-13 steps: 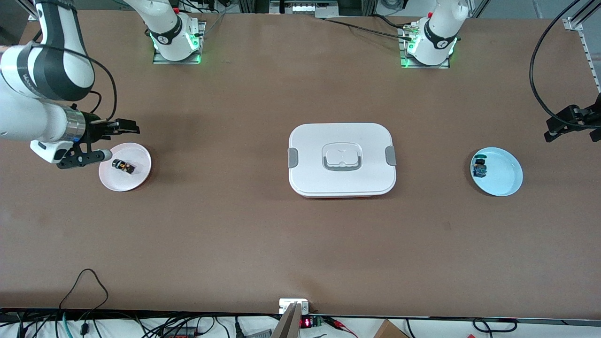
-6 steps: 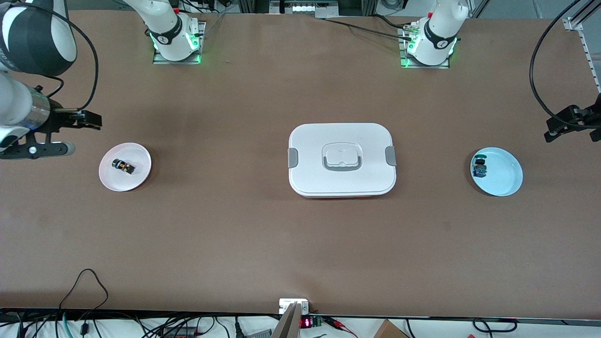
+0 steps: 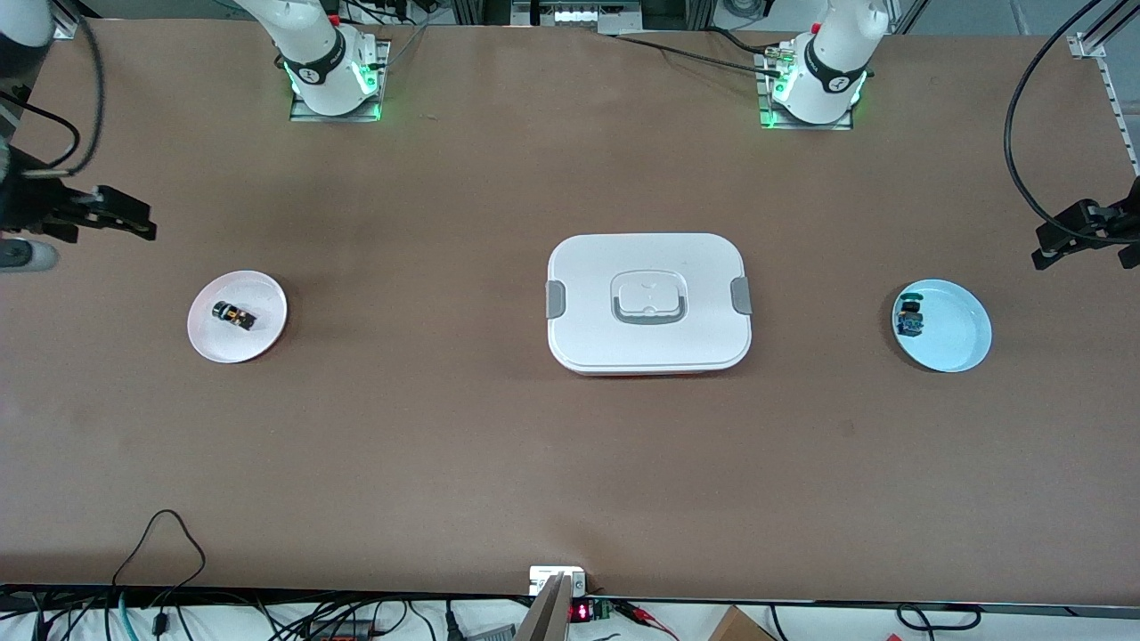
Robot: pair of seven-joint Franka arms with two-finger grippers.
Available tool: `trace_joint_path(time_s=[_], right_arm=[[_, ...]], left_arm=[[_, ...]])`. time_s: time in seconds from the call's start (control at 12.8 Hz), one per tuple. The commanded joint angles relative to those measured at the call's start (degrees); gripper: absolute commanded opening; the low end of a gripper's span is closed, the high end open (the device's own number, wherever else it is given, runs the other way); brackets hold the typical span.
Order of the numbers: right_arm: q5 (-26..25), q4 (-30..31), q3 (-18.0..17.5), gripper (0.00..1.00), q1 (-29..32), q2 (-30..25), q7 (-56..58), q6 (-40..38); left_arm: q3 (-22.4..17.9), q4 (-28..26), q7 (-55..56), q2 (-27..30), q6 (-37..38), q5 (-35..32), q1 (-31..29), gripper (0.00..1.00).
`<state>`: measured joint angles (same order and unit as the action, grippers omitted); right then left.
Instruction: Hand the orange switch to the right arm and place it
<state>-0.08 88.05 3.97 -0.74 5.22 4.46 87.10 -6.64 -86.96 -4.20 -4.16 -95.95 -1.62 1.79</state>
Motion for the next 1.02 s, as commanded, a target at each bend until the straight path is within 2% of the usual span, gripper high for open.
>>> trace_joint_path(time_s=[0.0,0.16,0.55,0.94], right_arm=[[1.1,7.5,-0.3,1.00,0.8,-4.7,-4.1,2.1],[0.9,14.1,-0.4,1.00,0.8,-8.1,-3.8,7.5],[-0.8,13.6,-0.7,1.00,0.8,-11.7,-3.6,5.4],[-0.9,11.8,-0.6,1.00,0.9,-11.8,-3.3,3.9]], left_arm=[[0.1,1.5,-1.2,-0.9,1.2,-0.8,-0.2,1.00],[0.1,1.5,-1.2,-0.9,1.2,-0.8,-0.2,1.00],[0.1,1.5,-1.2,-0.9,1.2,-0.8,-0.2,1.00],[0.1,1.5,-1.2,-0.9,1.2,-0.5,-0.2,1.00]])
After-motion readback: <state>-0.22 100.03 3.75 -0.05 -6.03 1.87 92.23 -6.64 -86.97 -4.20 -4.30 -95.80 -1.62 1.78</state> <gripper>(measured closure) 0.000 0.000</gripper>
